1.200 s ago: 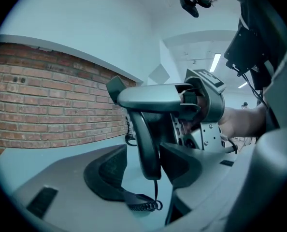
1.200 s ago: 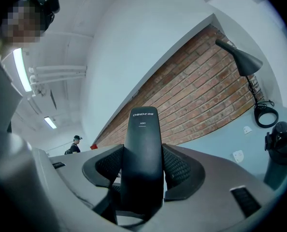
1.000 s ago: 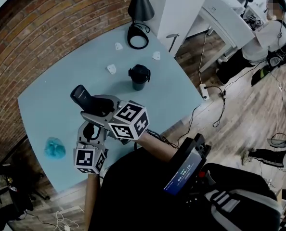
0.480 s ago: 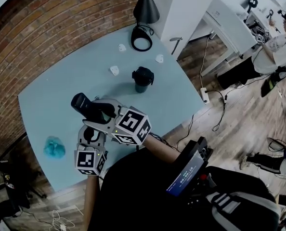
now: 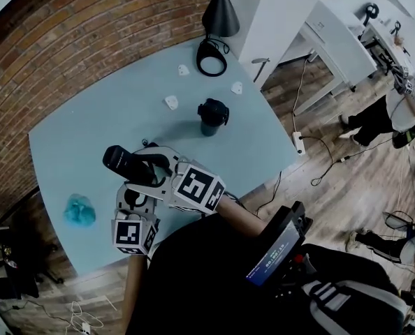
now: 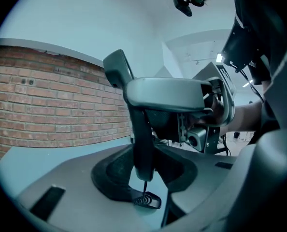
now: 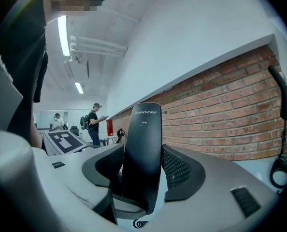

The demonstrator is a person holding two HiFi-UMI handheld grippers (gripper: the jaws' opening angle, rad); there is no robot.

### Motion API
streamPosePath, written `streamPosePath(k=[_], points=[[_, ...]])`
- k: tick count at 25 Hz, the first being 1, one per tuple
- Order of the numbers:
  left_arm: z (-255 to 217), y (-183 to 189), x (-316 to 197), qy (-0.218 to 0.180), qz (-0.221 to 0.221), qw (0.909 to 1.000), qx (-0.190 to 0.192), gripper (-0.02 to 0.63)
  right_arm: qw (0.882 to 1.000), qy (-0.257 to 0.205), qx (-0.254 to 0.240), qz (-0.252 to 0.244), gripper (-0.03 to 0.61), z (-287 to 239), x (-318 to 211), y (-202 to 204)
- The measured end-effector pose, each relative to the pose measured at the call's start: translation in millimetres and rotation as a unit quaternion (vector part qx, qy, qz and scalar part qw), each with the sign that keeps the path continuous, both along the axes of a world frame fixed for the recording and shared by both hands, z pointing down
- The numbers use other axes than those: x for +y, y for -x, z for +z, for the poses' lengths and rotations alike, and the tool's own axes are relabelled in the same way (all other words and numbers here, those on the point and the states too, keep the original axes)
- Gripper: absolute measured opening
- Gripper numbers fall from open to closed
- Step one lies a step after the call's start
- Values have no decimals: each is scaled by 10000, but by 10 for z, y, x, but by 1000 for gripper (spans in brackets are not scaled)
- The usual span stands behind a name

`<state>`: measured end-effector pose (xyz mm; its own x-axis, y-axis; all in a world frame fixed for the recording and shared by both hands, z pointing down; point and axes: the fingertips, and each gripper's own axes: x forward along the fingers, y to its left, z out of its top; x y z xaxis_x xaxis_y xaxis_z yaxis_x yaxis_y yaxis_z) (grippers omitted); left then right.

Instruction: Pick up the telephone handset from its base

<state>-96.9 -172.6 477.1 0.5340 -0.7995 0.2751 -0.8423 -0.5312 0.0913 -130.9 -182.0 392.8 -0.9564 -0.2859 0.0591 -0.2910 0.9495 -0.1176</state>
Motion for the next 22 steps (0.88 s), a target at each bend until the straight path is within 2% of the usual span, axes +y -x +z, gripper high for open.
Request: streamPosePath(k=[3, 7, 10, 12, 14, 18, 22], points=[[-23, 9, 17, -92, -22, 9999, 114, 144, 9993, -246, 164, -214, 244, -28, 86, 40], [-128, 106, 2, -357, -182, 9976, 572, 144, 9961, -732, 304, -377, 229, -70, 142, -11], [-102, 277, 15, -331, -385, 9969, 598, 145, 9958, -843, 222, -280, 207, -121, 98, -117], [-83, 376, 21, -386, -514, 9966, 520, 146, 9963, -843, 159, -29, 194, -139, 18, -210], [-68, 459, 22, -448, -648, 9959, 439, 146, 9940, -984, 203, 432, 152, -143, -101, -314], [-33, 574, 10, -483, -877, 9946, 286, 146, 9757, -1242, 623, 1693, 81, -46, -419, -537], [72, 621, 22, -361, -990, 9942, 222, 146, 9755, -902, 679, 1887, 54, 150, -474, -560]])
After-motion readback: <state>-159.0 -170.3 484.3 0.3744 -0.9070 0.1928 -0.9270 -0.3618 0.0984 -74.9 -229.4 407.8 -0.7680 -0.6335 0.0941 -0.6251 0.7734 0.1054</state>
